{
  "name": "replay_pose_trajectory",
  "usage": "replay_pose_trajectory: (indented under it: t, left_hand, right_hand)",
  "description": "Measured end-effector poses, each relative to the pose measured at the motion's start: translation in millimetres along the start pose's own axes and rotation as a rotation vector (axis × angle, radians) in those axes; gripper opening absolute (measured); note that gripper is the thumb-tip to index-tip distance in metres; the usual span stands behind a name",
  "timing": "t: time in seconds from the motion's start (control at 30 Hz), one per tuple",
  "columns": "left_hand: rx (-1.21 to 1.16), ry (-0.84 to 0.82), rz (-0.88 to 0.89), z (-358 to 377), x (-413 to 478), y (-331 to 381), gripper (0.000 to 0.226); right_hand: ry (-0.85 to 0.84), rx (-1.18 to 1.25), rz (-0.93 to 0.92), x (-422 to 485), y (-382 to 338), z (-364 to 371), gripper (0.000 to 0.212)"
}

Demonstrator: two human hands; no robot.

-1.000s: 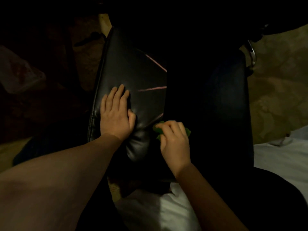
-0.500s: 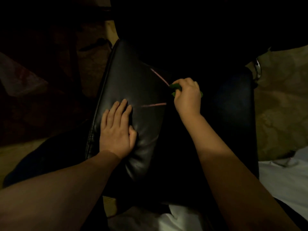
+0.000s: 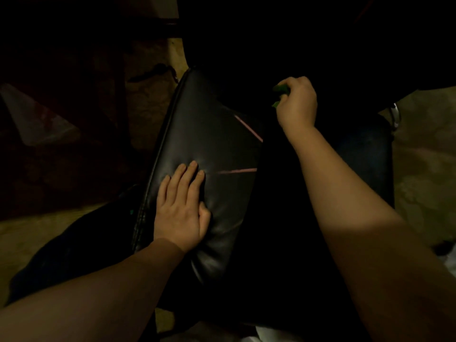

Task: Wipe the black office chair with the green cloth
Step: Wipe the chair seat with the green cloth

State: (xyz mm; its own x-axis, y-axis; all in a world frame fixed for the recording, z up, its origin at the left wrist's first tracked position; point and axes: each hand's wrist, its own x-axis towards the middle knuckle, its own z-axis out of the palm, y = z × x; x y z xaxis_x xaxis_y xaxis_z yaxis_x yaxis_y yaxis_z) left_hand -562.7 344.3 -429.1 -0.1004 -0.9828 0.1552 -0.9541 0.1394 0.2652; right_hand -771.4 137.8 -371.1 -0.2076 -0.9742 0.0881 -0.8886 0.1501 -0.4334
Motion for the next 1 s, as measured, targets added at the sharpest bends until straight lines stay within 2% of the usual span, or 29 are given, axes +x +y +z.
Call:
replay_pose_trajectory:
  t: [0.1, 0.23, 0.43, 0.7, 1.0]
  left_hand:
    - [-0.004, -0.002, -0.001, 0, 0, 0, 0.061]
    - [-0.001, -0.025, -0.003, 1, 0, 0, 0.062]
    - [0.003, -0.012, 0.005, 2, 0, -1, 0.062]
    - [-0.007, -0.004, 0.000, 2, 0, 0, 0.061]
    - [-0.048, 0.013, 0.005, -5, 0, 3, 0.058]
  right_hand:
    - [-0.017, 0.135, -0.026, -4, -1, 0, 0.032]
    - [0.054, 0.260, -0.001, -15, 7, -2, 0.029]
    - [-0.029, -0.033, -0.072, -31, 7, 1, 0.029]
    - [-0.165, -0.063, -0.127, -83, 10, -13, 0.029]
    - [-0.268, -0.029, -0.109, -159, 10, -28, 0.030]
